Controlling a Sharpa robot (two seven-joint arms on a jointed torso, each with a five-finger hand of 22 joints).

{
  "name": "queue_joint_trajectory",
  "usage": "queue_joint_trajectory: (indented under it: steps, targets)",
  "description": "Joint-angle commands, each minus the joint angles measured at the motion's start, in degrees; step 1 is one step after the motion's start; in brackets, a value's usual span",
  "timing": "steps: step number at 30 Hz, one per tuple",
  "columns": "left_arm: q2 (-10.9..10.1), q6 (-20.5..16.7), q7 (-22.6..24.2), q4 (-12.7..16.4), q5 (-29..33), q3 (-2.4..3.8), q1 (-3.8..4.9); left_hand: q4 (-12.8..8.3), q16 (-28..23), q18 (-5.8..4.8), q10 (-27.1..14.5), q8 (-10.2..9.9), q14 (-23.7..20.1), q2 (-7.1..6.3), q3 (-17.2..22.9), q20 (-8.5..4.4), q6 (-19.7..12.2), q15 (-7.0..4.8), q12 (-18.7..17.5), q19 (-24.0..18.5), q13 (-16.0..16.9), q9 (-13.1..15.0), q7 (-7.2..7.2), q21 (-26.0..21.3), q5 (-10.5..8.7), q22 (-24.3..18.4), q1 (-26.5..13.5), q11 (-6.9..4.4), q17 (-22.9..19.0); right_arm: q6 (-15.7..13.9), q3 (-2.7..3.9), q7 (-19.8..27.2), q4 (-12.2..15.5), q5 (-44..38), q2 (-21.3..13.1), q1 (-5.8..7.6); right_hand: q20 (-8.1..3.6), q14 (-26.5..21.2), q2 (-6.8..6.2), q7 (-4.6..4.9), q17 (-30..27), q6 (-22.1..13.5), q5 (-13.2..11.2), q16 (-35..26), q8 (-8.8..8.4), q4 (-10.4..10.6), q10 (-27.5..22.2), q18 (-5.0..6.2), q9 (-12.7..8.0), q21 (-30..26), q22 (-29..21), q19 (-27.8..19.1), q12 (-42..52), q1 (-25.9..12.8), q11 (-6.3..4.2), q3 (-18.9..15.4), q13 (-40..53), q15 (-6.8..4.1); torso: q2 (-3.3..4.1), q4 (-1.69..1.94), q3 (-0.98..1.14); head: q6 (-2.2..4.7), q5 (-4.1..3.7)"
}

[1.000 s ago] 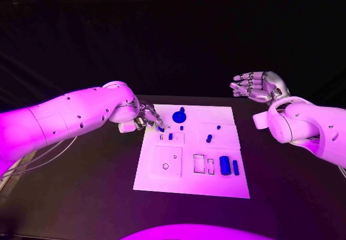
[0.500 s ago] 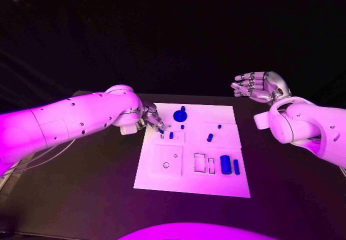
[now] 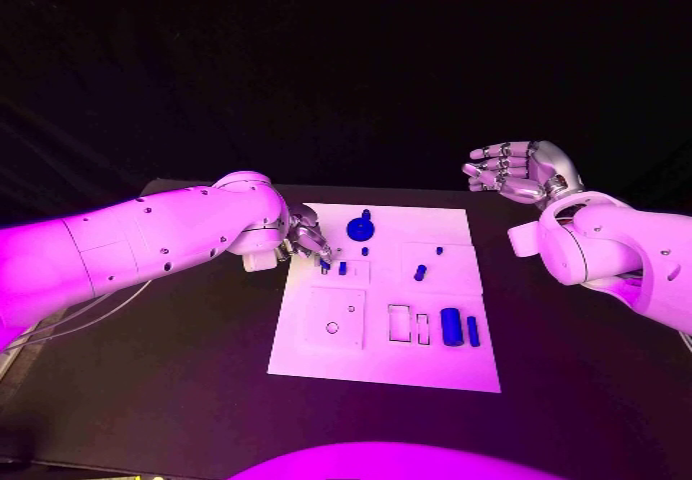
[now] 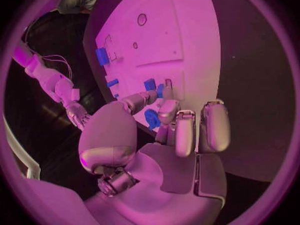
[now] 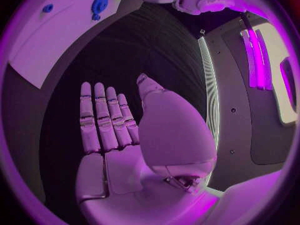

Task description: Assemble the parts on the task board

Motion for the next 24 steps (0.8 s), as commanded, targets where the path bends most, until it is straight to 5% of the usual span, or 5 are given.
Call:
queue_joint_trajectory:
  steps: [1, 24]
  targets:
    - [0.0, 0.2, 0.0, 0.3, -0.2, -0.02, -0.08, -3.8, 0.8, -1.44, 4.4, 1.6, 6.5, 1.58, 10.4, -0.15, 1.7, -0.82, 1.0, 1.9, 1.1, 3.2, -1.71, 1.1, 6.51, 1.5, 0.5, -1.49, 15.8, 0.2, 0.01, 0.2, 0.0, -0.1, 0.0, -0.08, -0.19, 0.2, 1.39, 3.55, -0.4, 0.6, 0.4, -0.7, -1.07, -0.1, 1.0, 0.81, -0.4, -0.3, -0.2, -0.9, -0.7, -0.5, -0.06, -1.8, -0.5, 0.39, -0.02, -0.01, -0.01, -0.09, 0.1]
    - [-0.1, -0.5, 0.0, 0.5, -4.1, -0.11, -1.09, -3.9, 0.8, -1.46, 4.5, 1.6, 6.5, 1.6, 10.4, -0.17, 1.8, -0.83, 1.1, 2.0, 1.2, 3.2, -1.73, 1.1, 6.69, 1.6, 0.4, -1.51, 15.8, 0.2, 0.01, 0.3, -0.1, -0.1, 0.1, -0.23, -0.19, 0.2, 1.4, 3.54, -0.6, 0.6, 0.4, -0.7, -1.16, -0.2, 1.0, 0.81, -0.4, -0.3, -0.4, -0.9, -0.8, -0.5, -0.06, -1.8, -0.5, 0.38, -0.04, 0.0, 0.02, -0.22, 0.14]
